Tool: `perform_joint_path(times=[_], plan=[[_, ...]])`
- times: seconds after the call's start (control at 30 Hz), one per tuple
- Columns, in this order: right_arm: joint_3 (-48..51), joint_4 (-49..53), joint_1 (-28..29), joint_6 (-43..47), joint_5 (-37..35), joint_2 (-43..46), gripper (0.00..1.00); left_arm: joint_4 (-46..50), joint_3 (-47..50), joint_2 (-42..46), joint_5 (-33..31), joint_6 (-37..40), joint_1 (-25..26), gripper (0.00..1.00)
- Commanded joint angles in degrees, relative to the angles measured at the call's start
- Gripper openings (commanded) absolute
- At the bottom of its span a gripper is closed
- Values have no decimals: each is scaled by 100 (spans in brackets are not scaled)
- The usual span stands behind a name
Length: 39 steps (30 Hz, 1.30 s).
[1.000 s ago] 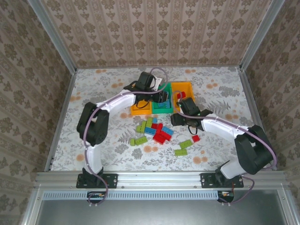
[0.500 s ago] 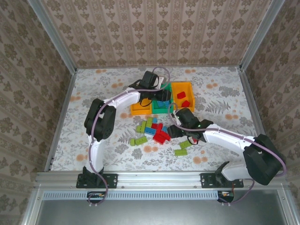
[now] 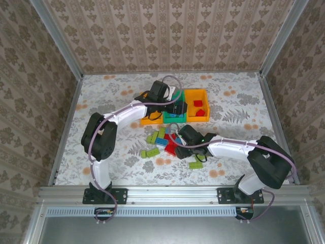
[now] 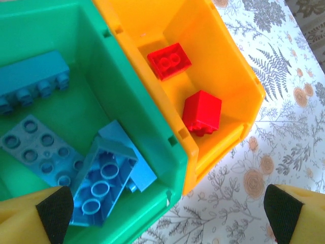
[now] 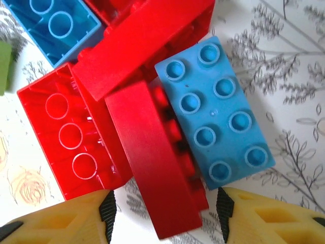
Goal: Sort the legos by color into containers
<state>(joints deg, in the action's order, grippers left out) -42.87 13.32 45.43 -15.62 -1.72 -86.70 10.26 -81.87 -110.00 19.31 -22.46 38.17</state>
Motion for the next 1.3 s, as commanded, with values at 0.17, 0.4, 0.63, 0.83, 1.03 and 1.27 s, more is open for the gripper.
perform_joint_path(times=[0.17, 0.4, 0.63, 0.83, 1.03, 1.27], plan=[[-195, 121, 113, 104, -490, -254, 44, -59, 439, 364, -117, 178, -20, 100], [-31, 223, 108, 51, -960, 338, 29, -40, 522, 349, -116, 198, -29, 100], [46, 254, -215, -79, -786, 909, 26, 5, 625, 412, -95, 214, -21, 100], [104, -106, -1142, -280, 37, 1420, 26, 290, 873, 750, -398, 509, 23, 100], [-578, 81, -2233, -377, 290, 1032, 26, 325, 1398, 1211, -621, 532, 83, 100], [-1878, 349, -2743, -363, 187, -341, 26, 723, 1847, 1626, -1236, 532, 621, 100]])
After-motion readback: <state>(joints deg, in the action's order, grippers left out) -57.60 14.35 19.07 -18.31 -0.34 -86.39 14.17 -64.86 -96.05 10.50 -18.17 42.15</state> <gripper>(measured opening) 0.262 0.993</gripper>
